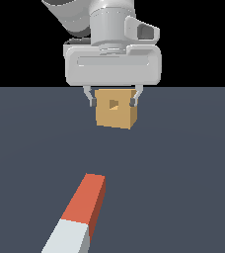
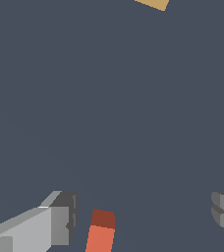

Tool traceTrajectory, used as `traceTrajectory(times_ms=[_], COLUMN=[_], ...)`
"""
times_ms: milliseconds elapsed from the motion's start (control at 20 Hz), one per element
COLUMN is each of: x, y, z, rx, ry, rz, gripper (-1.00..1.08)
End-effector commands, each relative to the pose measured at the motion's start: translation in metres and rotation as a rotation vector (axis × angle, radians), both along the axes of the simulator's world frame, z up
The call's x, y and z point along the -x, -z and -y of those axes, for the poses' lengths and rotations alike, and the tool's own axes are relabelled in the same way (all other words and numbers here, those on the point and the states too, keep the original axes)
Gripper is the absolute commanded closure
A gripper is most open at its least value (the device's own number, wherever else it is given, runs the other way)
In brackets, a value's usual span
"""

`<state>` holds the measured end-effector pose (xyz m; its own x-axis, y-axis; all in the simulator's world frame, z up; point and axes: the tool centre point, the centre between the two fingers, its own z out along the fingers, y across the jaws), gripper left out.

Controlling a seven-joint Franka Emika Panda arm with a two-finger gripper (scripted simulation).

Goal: Insert the peg into the horizontal hole in a box.

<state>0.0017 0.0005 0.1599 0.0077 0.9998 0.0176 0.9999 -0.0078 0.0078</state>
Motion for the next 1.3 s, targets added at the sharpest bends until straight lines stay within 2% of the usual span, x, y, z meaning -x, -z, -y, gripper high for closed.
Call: traceTrajectory(times_ms=[0,150,350,550,950,1250], x=[0.000,0.001,0.006,0.016,0.046,0.058], y=[0.000,0.002,0.012,0.029,0.072,0.088], z=[0.000,0.006,0.031,0.075,0.186,0.229], rx=[0.000,0.000,0.003,0.006,0.015,0.017], ry=[0.000,0.004,0.023,0.056,0.137,0.169], rz=[0.000,0.000,-0.001,-0.003,-0.008,-0.009], gripper=[-0.92,-0.92,-0.92,-0.92,-0.92,-0.92])
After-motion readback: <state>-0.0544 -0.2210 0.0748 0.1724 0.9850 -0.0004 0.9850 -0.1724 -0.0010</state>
